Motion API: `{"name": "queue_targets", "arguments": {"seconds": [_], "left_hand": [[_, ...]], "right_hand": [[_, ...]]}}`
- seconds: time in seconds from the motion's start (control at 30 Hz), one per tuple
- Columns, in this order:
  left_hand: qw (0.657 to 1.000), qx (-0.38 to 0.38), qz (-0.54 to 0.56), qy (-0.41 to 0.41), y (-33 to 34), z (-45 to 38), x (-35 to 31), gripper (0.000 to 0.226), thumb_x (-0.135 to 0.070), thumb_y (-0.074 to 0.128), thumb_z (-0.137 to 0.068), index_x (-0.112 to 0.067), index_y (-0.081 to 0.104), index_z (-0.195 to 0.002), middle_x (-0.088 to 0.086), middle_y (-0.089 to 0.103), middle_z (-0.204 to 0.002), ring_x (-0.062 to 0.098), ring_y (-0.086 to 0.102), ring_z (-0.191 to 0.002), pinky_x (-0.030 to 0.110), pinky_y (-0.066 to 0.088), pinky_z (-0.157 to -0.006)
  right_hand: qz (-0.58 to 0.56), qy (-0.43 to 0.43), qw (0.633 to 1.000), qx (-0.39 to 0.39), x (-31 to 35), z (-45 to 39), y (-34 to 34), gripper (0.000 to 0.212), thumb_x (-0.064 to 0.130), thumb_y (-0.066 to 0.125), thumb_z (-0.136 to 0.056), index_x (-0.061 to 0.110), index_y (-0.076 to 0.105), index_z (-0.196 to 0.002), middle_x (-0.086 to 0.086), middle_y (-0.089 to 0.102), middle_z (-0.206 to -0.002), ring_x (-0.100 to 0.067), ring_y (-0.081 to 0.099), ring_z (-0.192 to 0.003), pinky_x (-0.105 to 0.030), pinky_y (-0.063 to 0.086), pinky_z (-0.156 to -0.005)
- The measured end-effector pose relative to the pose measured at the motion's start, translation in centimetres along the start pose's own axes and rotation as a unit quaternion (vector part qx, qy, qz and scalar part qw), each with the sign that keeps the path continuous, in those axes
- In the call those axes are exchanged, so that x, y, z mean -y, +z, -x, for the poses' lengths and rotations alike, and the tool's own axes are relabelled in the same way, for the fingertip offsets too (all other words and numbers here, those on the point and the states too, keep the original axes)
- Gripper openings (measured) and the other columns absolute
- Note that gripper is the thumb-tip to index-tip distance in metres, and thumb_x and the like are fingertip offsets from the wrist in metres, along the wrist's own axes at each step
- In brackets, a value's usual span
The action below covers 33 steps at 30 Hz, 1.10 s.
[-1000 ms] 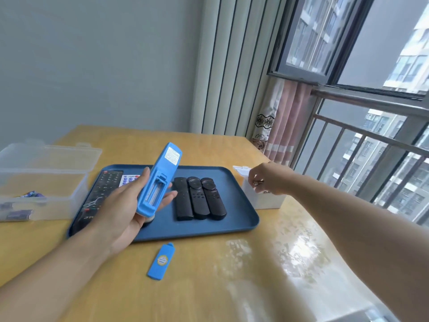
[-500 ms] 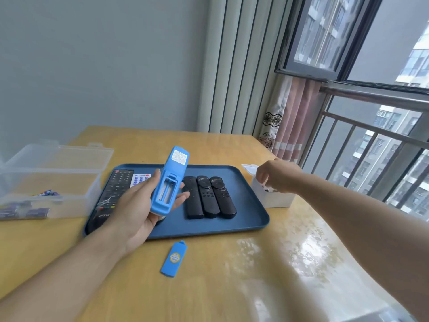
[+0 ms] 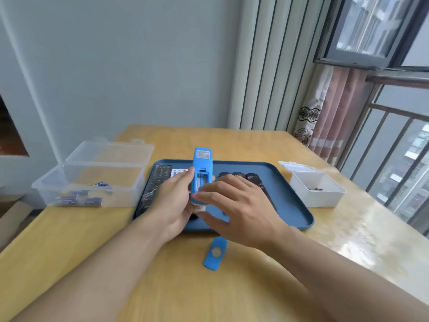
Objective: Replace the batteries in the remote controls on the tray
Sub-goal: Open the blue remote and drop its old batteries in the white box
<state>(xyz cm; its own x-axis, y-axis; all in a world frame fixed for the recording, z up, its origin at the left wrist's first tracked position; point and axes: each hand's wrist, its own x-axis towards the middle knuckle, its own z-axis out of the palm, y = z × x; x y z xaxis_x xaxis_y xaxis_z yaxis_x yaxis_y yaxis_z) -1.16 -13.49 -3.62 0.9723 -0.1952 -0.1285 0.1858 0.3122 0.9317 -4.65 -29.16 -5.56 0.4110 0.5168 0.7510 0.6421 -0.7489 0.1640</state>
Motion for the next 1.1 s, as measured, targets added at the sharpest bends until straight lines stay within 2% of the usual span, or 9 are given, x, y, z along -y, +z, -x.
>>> {"name": "queue_targets", "arguments": {"seconds": [0.07, 0.13, 0.2, 0.27, 0.37, 0.43, 0.6, 0.9, 1.1], "left_hand": [[1.0, 0.021, -0.01, -0.004, -0.1, -0.2, 0.1, 0.035, -0.029, 0.045, -0.107, -0.005, 0.068, -0.119, 0.016, 0.076, -0.098, 0.027, 0.065, -0.08, 0.036, 0.045, -0.064], [0.999, 0.041, -0.025, -0.009, -0.2, -0.6, 0.4, 0.034, -0.028, 0.047, -0.107, -0.004, 0.069, -0.117, 0.014, 0.073, -0.096, 0.029, 0.061, -0.086, 0.039, 0.042, -0.071], [0.998, 0.053, -0.024, -0.02, -0.3, -0.8, 0.5, 0.032, -0.024, 0.047, -0.106, -0.002, 0.069, -0.116, 0.014, 0.075, -0.101, 0.028, 0.068, -0.09, 0.039, 0.048, -0.085], [0.998, 0.061, -0.002, -0.024, -0.3, -0.9, 0.3, 0.03, -0.018, 0.046, -0.107, 0.002, 0.066, -0.117, 0.016, 0.076, -0.107, 0.025, 0.075, -0.089, 0.034, 0.059, -0.084], [1.0, -0.007, 0.022, 0.016, -0.5, -0.9, -0.4, 0.021, -0.013, 0.053, -0.104, 0.0, 0.06, -0.119, 0.018, 0.071, -0.114, 0.027, 0.077, -0.079, 0.028, 0.062, -0.065], [0.995, -0.077, 0.02, 0.061, -1.0, -1.3, -0.8, 0.017, -0.011, 0.056, -0.102, -0.004, 0.06, -0.117, 0.015, 0.068, -0.116, 0.027, 0.076, -0.075, 0.029, 0.061, -0.062], [0.973, -0.167, 0.033, 0.155, -1.7, -1.5, -1.5, 0.015, -0.016, 0.051, -0.104, -0.014, 0.066, -0.101, 0.008, 0.07, -0.098, 0.016, 0.069, -0.063, 0.027, 0.055, -0.049], [0.968, -0.186, -0.01, 0.171, -1.7, -1.7, -1.1, 0.021, -0.022, 0.05, -0.103, -0.017, 0.069, -0.096, 0.003, 0.073, -0.091, 0.014, 0.068, -0.069, 0.027, 0.055, -0.053], [0.959, -0.201, -0.037, 0.197, -1.9, -1.9, -0.8, 0.02, -0.02, 0.051, -0.102, -0.02, 0.069, -0.093, 0.0, 0.073, -0.089, 0.015, 0.068, -0.077, 0.032, 0.057, -0.065]], "right_hand": [[0.005, 0.012, 0.999, -0.047, -0.3, 0.3, 0.8, 0.023, 0.03, 0.073, -0.091, 0.017, 0.076, -0.11, 0.006, 0.074, -0.101, -0.021, 0.066, -0.085, -0.035, 0.053, -0.072], [-0.019, 0.042, 0.997, -0.062, -0.7, 0.4, 1.0, 0.023, 0.027, 0.078, -0.088, 0.016, 0.077, -0.109, 0.006, 0.075, -0.098, -0.02, 0.065, -0.081, -0.028, 0.053, -0.073], [-0.061, 0.093, 0.993, -0.051, -1.1, 0.8, 0.7, 0.026, 0.027, 0.079, -0.086, 0.016, 0.077, -0.109, 0.007, 0.076, -0.098, -0.018, 0.062, -0.082, -0.025, 0.053, -0.076], [-0.091, 0.151, 0.984, -0.032, -1.5, 1.1, 0.1, 0.028, 0.027, 0.08, -0.084, 0.016, 0.077, -0.11, 0.012, 0.075, -0.098, -0.016, 0.063, -0.086, -0.024, 0.053, -0.079], [-0.105, 0.209, 0.972, -0.013, -2.0, 1.6, -0.7, 0.031, 0.024, 0.085, -0.078, 0.022, 0.078, -0.109, 0.028, 0.062, -0.094, -0.008, 0.063, -0.089, -0.012, 0.047, -0.082], [-0.12, 0.228, 0.966, 0.008, -2.0, 1.8, -1.0, 0.033, 0.025, 0.085, -0.077, 0.027, 0.078, -0.11, 0.021, 0.067, -0.094, -0.002, 0.063, -0.092, -0.009, 0.046, -0.084], [-0.137, 0.249, 0.956, 0.07, -1.7, 1.9, -1.4, 0.035, 0.038, 0.082, -0.079, 0.038, 0.074, -0.113, 0.013, 0.064, -0.099, -0.002, 0.061, -0.098, -0.022, 0.051, -0.084], [-0.152, 0.182, 0.944, 0.228, -1.0, 1.8, -2.0, 0.027, 0.036, 0.078, -0.082, 0.038, 0.07, -0.107, 0.03, 0.061, -0.095, -0.005, 0.048, -0.104, -0.014, 0.041, -0.086], [-0.181, 0.216, 0.943, 0.178, -0.7, 1.9, -1.9, 0.025, 0.056, 0.071, -0.083, 0.037, 0.071, -0.098, 0.021, 0.066, -0.096, -0.007, 0.051, -0.103, -0.016, 0.041, -0.083]]}}
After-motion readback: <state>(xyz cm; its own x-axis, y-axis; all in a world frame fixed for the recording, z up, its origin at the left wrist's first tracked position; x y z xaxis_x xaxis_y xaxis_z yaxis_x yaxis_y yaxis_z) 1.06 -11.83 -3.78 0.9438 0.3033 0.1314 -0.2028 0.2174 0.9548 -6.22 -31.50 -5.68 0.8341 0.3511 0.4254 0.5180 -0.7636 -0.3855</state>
